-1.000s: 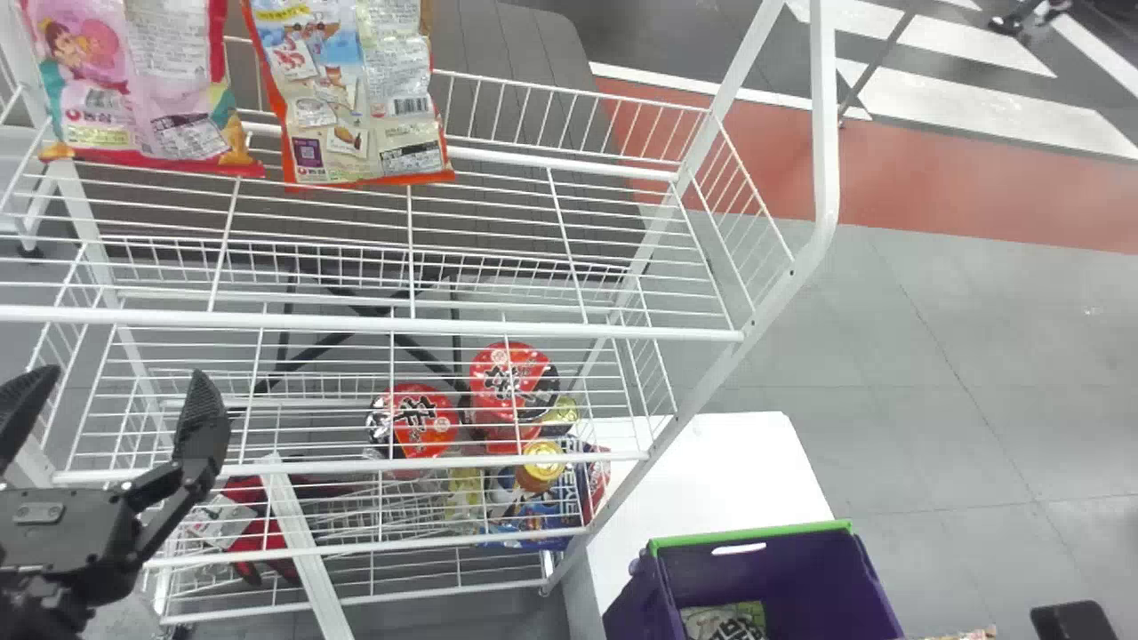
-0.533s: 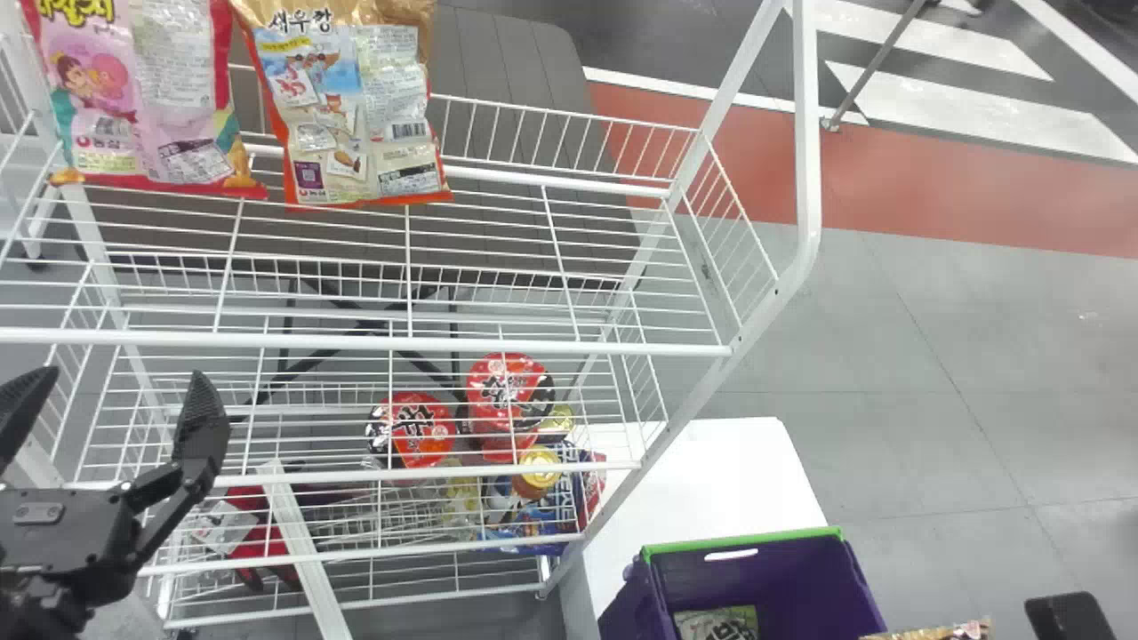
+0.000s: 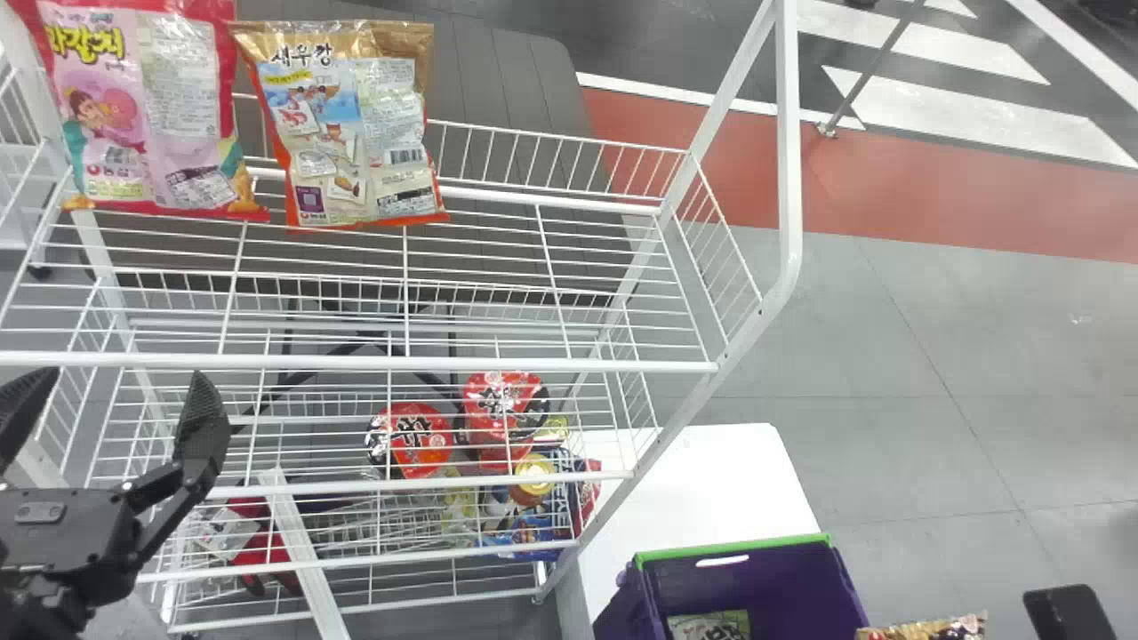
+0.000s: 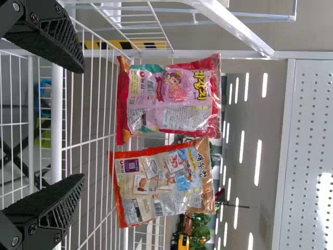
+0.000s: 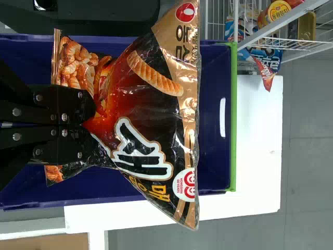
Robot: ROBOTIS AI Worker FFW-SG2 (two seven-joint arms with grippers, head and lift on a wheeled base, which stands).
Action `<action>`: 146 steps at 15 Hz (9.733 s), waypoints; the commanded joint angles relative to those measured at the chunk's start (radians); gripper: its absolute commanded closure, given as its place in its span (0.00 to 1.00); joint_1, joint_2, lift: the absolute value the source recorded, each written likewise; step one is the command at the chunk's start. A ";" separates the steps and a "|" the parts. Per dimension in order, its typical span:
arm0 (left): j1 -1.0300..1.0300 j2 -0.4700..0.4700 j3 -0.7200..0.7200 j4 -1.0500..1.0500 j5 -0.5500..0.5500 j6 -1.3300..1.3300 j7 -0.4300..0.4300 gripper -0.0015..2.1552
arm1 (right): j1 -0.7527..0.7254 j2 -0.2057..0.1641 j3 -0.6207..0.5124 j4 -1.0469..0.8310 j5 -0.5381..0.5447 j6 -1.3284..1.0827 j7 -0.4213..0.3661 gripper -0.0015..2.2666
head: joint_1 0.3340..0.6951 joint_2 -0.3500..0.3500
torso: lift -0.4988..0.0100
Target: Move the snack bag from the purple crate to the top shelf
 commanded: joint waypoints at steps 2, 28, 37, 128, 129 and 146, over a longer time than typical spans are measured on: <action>-0.003 0.000 -0.002 0.000 0.000 0.007 0.000 0.05 | -0.003 0.000 0.004 -0.002 0.000 0.004 0.001 0.73 | 1.00 0.00 | 0.93; -0.007 0.003 -0.003 0.012 0.000 0.010 0.002 0.05 | -0.152 0.028 0.012 -0.422 -0.043 0.369 0.196 0.73 | 1.00 0.00 | 0.98; -0.004 0.010 -0.002 0.003 0.000 0.010 0.000 0.05 | -0.178 0.026 0.090 -0.738 -0.107 0.768 0.196 0.73 | 1.00 0.00 | 0.98; -0.102 0.024 -0.008 0.167 0.046 -0.060 -0.018 0.05 | -0.643 0.116 0.932 0.285 -0.546 -0.345 -1.143 0.73 | 1.00 0.48 | 0.98; -0.105 0.024 -0.012 0.169 0.046 -0.060 -0.018 0.05 | -0.644 0.116 0.932 0.279 -0.546 -0.327 -1.148 0.73 | 1.00 0.48 | 0.98; -0.139 0.018 -0.032 0.215 0.040 -0.060 -0.014 0.05 | -0.689 0.116 0.937 0.104 -0.595 0.007 -1.195 0.73 | 1.00 0.45 | 0.98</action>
